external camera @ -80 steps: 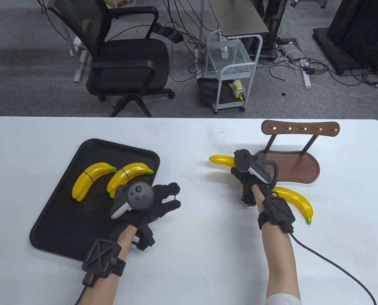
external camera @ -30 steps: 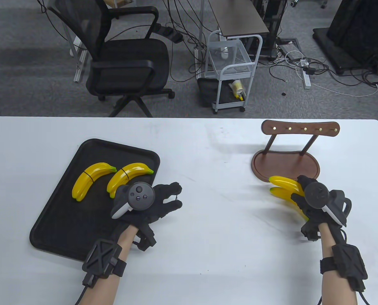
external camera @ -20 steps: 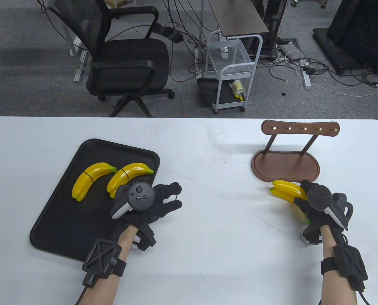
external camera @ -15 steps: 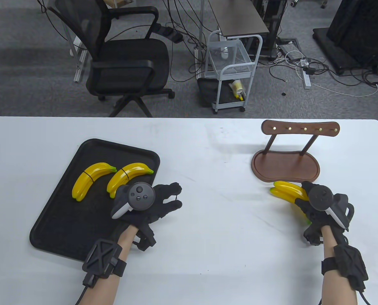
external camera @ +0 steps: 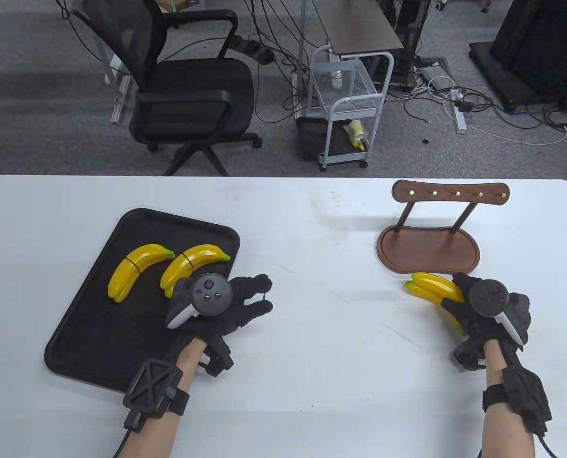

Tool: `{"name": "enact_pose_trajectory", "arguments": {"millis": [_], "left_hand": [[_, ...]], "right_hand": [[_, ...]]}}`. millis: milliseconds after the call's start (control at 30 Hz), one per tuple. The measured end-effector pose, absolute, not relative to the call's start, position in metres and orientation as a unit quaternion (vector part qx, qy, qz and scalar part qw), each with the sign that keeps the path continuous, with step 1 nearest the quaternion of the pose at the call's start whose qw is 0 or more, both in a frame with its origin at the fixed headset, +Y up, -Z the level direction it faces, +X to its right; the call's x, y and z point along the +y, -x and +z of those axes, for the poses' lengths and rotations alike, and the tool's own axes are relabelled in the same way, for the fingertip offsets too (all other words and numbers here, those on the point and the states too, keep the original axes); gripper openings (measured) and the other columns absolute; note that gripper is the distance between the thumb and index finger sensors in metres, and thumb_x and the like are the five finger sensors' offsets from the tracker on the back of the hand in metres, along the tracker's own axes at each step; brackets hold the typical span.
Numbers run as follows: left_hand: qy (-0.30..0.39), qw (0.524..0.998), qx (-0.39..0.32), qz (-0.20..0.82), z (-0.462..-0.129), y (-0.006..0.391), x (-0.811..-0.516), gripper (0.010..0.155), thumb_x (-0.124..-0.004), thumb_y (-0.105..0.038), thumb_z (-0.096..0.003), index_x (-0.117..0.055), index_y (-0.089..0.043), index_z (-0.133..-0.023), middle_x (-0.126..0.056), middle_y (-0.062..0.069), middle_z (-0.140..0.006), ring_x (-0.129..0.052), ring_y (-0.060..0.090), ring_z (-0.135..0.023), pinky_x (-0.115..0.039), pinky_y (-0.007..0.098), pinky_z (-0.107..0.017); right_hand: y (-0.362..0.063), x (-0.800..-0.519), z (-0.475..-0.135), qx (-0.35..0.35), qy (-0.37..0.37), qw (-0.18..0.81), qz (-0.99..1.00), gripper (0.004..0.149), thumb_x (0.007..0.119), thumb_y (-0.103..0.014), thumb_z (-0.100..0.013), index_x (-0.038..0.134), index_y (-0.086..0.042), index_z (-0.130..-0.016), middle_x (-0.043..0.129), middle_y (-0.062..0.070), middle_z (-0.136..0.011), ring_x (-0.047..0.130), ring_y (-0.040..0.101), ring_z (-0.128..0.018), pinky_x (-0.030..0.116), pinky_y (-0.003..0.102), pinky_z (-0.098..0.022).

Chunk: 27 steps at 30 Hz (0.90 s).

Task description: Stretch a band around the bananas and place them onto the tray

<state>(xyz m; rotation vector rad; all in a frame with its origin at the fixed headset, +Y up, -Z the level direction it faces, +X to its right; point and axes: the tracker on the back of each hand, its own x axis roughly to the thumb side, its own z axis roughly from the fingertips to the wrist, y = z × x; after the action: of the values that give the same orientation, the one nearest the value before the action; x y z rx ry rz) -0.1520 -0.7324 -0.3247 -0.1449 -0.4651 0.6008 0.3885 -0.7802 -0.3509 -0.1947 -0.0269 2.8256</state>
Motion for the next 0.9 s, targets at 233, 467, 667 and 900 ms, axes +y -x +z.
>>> {"name": "enact_pose_trajectory", "arguments": {"millis": [233, 467, 667, 900], "left_hand": [[0.07, 0.926, -0.228, 0.294, -0.325, 0.152, -0.732, 0.064, -0.068, -0.057, -0.0497, -0.062, -0.028, -0.106, -0.076, -0.003, -0.111, -0.079, 0.026, -0.105, -0.062, 0.047, -0.082], [0.07, 0.926, -0.228, 0.293, -0.325, 0.151, -0.733, 0.064, -0.068, -0.057, -0.0498, -0.062, -0.028, -0.106, -0.076, -0.003, -0.111, -0.079, 0.026, -0.105, -0.062, 0.047, -0.082], [0.07, 0.926, -0.229, 0.293, -0.325, 0.151, -0.733, 0.064, -0.068, -0.057, -0.0497, -0.062, -0.028, -0.106, -0.076, -0.004, -0.111, -0.079, 0.025, -0.105, -0.062, 0.047, -0.082], [0.069, 0.926, -0.229, 0.293, -0.325, 0.151, -0.733, 0.064, -0.068, -0.057, -0.0497, -0.062, -0.028, -0.106, -0.076, -0.004, -0.111, -0.079, 0.025, -0.105, -0.062, 0.047, -0.082]], "right_hand": [[-0.385, -0.787, -0.353, 0.002, 0.068, 0.133, 0.989, 0.074, 0.086, -0.042, -0.047, 0.051, -0.018, -0.108, 0.068, 0.008, -0.102, 0.08, 0.035, -0.087, 0.076, 0.05, -0.06], [-0.379, -0.789, -0.356, 0.017, 0.067, 0.101, 0.993, 0.073, 0.088, -0.039, -0.046, 0.053, -0.017, -0.106, 0.07, 0.01, -0.104, 0.084, 0.035, -0.084, 0.079, 0.048, -0.057], [-0.374, -0.789, -0.358, 0.024, 0.067, 0.081, 0.994, 0.071, 0.09, -0.037, -0.045, 0.057, -0.016, -0.105, 0.072, 0.011, -0.103, 0.086, 0.036, -0.082, 0.08, 0.048, -0.056], [-0.37, -0.789, -0.359, 0.015, 0.07, 0.066, 0.995, 0.069, 0.093, -0.035, -0.044, 0.062, -0.014, -0.102, 0.076, 0.013, -0.1, 0.089, 0.037, -0.079, 0.082, 0.049, -0.054]]}}
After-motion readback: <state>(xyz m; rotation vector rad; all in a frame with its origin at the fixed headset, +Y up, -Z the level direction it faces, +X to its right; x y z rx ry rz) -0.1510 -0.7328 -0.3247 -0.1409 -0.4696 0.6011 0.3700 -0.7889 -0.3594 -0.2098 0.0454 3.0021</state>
